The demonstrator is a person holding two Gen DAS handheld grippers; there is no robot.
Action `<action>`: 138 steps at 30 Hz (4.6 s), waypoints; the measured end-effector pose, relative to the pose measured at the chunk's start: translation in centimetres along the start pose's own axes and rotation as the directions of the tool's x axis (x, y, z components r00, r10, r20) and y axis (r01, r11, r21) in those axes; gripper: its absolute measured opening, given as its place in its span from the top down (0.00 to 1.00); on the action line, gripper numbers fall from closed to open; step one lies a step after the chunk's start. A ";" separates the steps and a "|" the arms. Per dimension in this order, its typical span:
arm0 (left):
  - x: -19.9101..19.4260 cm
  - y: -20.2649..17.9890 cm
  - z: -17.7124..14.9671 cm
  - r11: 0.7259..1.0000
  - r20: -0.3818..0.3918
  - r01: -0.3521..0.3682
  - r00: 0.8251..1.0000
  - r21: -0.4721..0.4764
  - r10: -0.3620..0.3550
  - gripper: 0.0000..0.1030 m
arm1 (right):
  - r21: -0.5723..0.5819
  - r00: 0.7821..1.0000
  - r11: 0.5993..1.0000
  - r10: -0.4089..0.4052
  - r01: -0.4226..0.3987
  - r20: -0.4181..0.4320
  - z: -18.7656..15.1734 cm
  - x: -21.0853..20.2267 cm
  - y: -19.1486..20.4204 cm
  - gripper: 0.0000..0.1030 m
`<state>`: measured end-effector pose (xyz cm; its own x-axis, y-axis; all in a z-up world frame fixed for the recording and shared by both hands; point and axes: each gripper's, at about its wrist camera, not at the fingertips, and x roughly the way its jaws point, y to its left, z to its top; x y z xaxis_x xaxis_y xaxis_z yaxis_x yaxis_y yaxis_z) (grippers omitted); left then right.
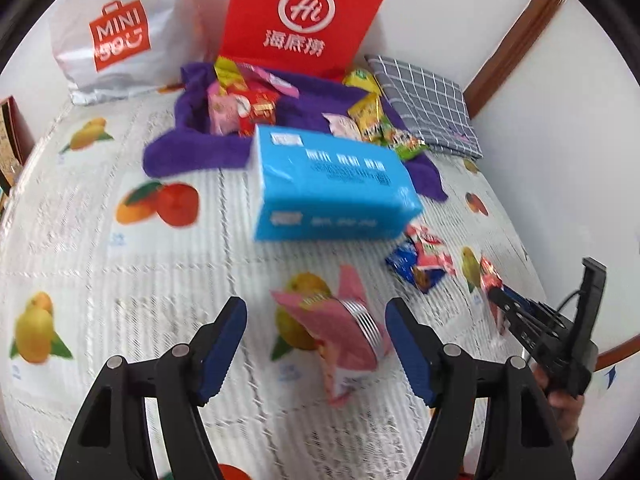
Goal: Organize snacks
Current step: 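Grasp the pink bear candy stick with right tool while left tool grasps pink chip bag, then carry the candy stick with right tool while left tool carries the chip bag toward towel, then lower the candy stick onto the towel with right tool while left tool holds chip bag above it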
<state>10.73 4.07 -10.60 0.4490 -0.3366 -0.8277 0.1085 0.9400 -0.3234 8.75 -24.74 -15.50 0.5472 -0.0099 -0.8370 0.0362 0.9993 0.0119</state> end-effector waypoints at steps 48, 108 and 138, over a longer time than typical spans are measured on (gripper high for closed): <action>-0.2 -1.7 -2.1 0.995 0.098 -0.092 0.991 0.039 0.088 0.62 | -0.023 0.995 0.999 -0.033 0.035 0.093 -0.7 1.5 1.0 0.80; 1.0 4.0 9.5 0.991 0.240 -0.122 0.965 0.059 0.104 0.61 | -0.160 0.950 0.972 0.209 -0.174 0.234 18.8 1.1 15.2 0.80; 1.7 5.7 9.4 0.996 0.227 -0.088 0.970 -0.005 0.087 0.62 | -0.054 0.945 0.944 0.327 -0.326 0.013 20.5 12.6 14.3 0.79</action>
<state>20.43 9.41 -9.57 0.6463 -0.2325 -0.7268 0.0645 0.9657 -0.2516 33.35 -11.31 -14.64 0.5400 0.3173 -0.7796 -0.1893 0.9483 0.2549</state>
